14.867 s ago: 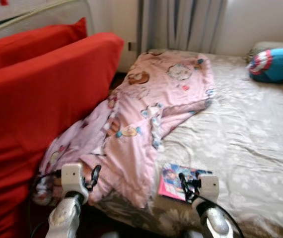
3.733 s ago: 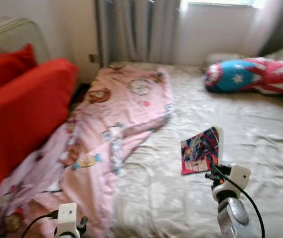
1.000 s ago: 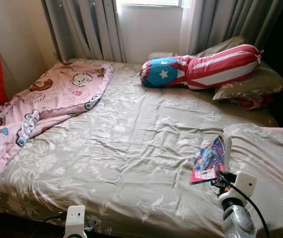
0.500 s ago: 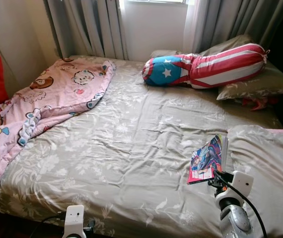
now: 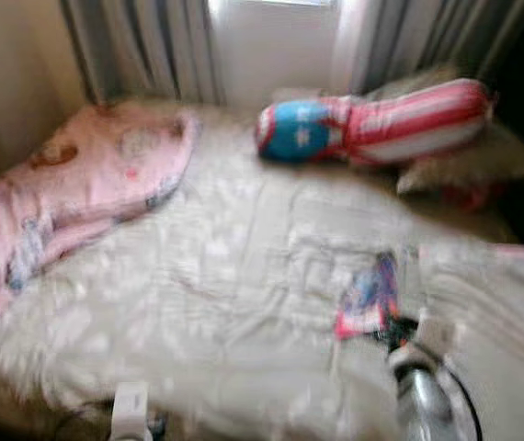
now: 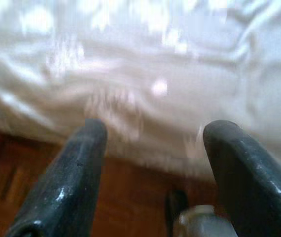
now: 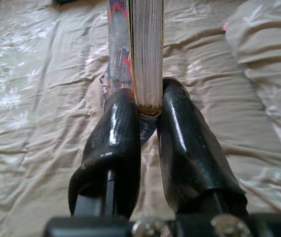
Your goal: Clean up the room
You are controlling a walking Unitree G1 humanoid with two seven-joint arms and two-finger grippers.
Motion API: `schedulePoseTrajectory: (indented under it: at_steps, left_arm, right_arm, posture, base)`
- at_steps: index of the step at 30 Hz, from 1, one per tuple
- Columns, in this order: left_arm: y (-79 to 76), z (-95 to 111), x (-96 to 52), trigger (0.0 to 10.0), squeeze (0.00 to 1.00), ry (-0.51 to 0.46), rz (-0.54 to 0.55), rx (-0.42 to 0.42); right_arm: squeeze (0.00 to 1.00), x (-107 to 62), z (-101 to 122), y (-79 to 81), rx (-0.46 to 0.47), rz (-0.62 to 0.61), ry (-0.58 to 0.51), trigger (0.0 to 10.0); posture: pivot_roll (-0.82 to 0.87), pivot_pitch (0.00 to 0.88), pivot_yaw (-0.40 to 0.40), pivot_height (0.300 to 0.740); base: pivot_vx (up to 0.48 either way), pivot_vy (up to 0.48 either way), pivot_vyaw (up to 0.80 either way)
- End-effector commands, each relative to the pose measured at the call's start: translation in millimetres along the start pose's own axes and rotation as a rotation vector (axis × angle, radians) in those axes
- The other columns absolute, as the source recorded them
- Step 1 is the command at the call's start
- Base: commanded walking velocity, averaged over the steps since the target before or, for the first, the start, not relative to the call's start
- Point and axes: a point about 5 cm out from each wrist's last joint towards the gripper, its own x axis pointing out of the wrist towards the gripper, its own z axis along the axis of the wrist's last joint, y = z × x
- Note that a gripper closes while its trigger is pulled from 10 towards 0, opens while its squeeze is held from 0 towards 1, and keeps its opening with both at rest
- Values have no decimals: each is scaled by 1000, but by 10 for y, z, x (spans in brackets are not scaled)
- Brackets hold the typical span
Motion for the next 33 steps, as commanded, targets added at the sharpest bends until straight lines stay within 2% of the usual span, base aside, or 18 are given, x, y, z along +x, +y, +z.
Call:
schedulePoseTrajectory:
  at_steps: [1,7,8,10,14,17,21,23,27,28,30,33]
  left_arm:
    - [-44,-37,-14,10000,0,5,-9,-12]
    - [-45,127,23,10000,0,-76,-4,-38]
    - [-36,223,40,10000,0,-124,10,-80]
    - [-29,295,49,10000,0,-162,17,-102]
    - [-62,476,52,10000,0,-270,-11,-101]
    - [-98,591,36,10000,0,-346,-45,-75]
    - [-145,691,20,10000,0,-407,-76,-62]
    - [-188,736,18,10000,0,-427,-97,-46]
    - [-188,800,23,10000,0,-447,-82,-71]
    - [-206,880,22,10000,0,-478,-80,-74]
    - [-258,975,8,10000,0,-524,-96,-37]
    - [-297,1026,-3,10000,0,-547,-106,-32]
  right_arm:
    - [0,3,79,-110,-18,-31,-34,10000]
    - [0,-5,64,-97,-9,-11,-31,10000]
    - [0,-11,48,-77,-5,9,-19,10000]
    - [0,-15,39,-59,-3,27,-13,10000]
    - [0,-26,60,15,14,89,-31,10000]
    - [0,-29,69,4,2,80,-36,10000]
    - [0,-21,89,-12,-2,73,-44,10000]
    - [0,-15,107,16,-2,92,-57,10000]
    - [0,-16,121,22,-9,91,-65,10000]
    - [0,-16,127,5,1,77,-71,10000]
    - [0,-23,140,11,14,90,-90,10000]
    - [0,-27,132,21,12,89,-88,10000]
  posture:
    - [-40,0,-31,719]
    - [-40,0,-27,719]
    - [-46,0,-25,719]
    - [-46,0,-25,719]
    - [-53,0,-21,719]
    - [-57,0,-18,719]
    - [-43,0,-17,719]
    - [-50,0,-14,704]
    - [-54,0,-13,689]
    - [-49,0,-13,689]
    - [-48,0,-11,689]
    - [-50,0,-9,689]
  base:
    - [0,0,0]
    - [0,0,0]
    - [0,0,0]
    - [0,0,0]
    - [0,0,0]
    - [0,0,0]
    - [0,0,0]
    - [0,0,0]
    - [0,0,0]
    - [0,0,0]
    - [0,0,0]
    - [0,0,0]
